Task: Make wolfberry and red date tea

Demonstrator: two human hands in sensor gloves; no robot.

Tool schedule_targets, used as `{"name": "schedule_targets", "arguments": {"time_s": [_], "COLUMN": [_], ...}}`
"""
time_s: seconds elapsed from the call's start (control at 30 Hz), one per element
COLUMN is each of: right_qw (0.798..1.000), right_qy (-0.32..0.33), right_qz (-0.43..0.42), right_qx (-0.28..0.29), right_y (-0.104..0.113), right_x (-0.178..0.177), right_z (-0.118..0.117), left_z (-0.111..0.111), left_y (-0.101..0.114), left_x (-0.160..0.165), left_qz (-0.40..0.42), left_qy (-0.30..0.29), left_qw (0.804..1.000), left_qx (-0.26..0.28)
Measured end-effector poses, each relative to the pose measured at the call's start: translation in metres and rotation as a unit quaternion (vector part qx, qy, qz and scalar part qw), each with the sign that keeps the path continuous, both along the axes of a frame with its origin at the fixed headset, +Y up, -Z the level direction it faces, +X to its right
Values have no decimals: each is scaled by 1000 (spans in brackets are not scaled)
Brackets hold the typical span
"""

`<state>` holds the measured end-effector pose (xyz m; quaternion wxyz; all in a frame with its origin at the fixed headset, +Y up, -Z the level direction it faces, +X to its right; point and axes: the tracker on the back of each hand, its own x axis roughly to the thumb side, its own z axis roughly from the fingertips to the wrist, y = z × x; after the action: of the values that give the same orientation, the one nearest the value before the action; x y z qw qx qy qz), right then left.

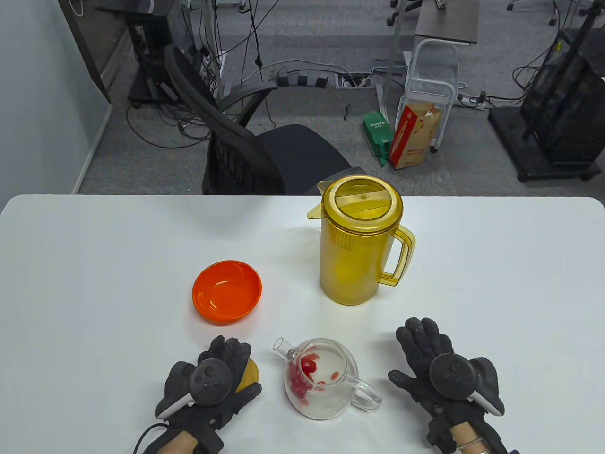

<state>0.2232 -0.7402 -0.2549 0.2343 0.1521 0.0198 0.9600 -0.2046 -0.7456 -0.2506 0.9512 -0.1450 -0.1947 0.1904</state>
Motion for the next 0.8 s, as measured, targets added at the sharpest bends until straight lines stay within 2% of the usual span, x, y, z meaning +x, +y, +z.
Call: {"name": "schedule_targets", "arguments": {"time_s": [0.13, 0.23, 0.5, 0.7, 0.8], "right_qw": [1000, 1000, 1000, 1000, 1000], "right_qy": [10, 9, 5, 4, 4], "right_qz": [10, -1, -7, -14, -16], "right_qx": [-12, -10, -10, -7, -7], "right_y": [-4, -4, -3, -3, -3], "right_x": [-1, 0, 2, 4, 5], "right_z": [1, 1, 2, 1, 1], "left_z": [-9, -15, -28, -34, -33], "left_y": [21, 26, -5, -31, -32], "left_x": [-1, 1, 9, 17, 21], "left_qz": [-10, -37, -99, -164, -170], "left_qy": [11, 9, 2, -15, -14], "left_qw": [1000, 998, 987, 971, 976], "left_qx": [-4, -40, -125, -174, -139]}}
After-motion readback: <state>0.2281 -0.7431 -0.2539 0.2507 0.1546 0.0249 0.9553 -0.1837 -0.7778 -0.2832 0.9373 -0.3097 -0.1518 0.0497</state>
